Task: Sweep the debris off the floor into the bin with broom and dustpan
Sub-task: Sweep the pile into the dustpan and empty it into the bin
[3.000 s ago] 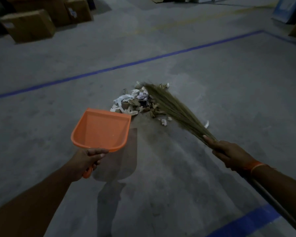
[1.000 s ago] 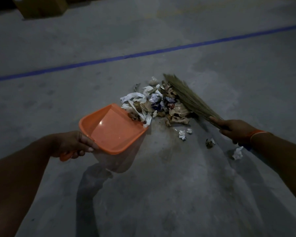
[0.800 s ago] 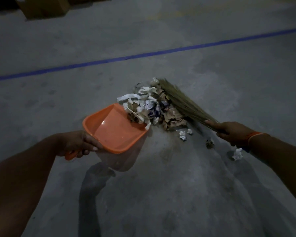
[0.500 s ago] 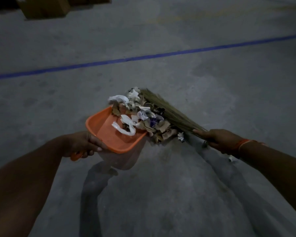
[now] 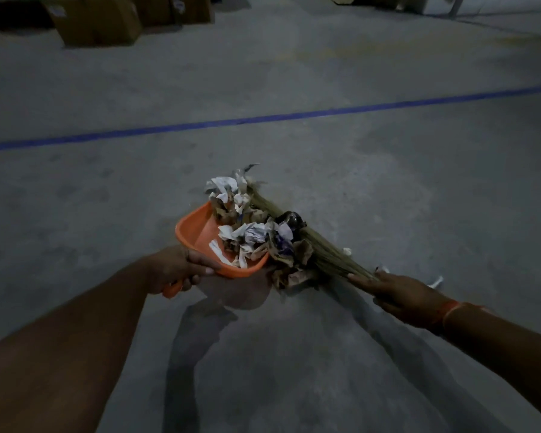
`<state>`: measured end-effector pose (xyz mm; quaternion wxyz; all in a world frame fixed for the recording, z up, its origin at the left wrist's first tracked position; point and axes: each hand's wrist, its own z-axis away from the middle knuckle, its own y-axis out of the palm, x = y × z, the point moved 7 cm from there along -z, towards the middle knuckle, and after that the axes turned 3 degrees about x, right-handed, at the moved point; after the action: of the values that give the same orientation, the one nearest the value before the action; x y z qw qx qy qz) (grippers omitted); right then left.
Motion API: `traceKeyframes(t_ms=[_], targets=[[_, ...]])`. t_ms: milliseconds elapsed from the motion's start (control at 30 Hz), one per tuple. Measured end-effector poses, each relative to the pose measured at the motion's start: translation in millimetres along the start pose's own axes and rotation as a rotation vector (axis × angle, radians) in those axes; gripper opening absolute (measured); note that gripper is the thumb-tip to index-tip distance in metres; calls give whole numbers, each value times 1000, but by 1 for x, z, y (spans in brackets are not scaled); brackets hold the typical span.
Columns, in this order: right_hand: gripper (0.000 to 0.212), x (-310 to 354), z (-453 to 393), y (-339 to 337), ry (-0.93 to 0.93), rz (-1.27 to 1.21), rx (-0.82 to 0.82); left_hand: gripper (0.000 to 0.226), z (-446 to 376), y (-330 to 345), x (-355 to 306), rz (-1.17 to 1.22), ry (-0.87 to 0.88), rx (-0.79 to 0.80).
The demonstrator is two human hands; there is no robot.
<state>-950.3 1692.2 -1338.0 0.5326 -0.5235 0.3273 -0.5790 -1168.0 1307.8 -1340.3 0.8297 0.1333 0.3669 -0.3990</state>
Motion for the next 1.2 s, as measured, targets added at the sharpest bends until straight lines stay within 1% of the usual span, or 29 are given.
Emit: traceKeyframes(t_ms=[133, 300, 500, 633, 767, 933, 1067, 1200], targets=[[69, 4, 8, -9, 2, 57, -36, 21, -2, 18, -18, 10, 33, 1], [71, 9, 18, -29, 66, 108, -82, 26, -14, 43, -44, -22, 106, 2], [68, 10, 42, -45, 106, 191, -69, 26, -26, 55, -67, -55, 178, -23], [69, 12, 64, -51, 97, 246, -49, 26, -25, 56, -65, -48, 163, -53], [71, 12, 80, -56, 97, 186, -41, 27, -20, 56, -64, -51, 167, -41], [71, 20, 92, -74, 77, 57, -129, 25, -9, 50, -62, -27, 196, -35], [71, 32, 105, -83, 87, 20, -164, 28, 2, 37, -46, -70, 194, -4], [70, 41, 119, -80, 83, -14, -137, 26, 19, 21, -20, -103, 178, 20]])
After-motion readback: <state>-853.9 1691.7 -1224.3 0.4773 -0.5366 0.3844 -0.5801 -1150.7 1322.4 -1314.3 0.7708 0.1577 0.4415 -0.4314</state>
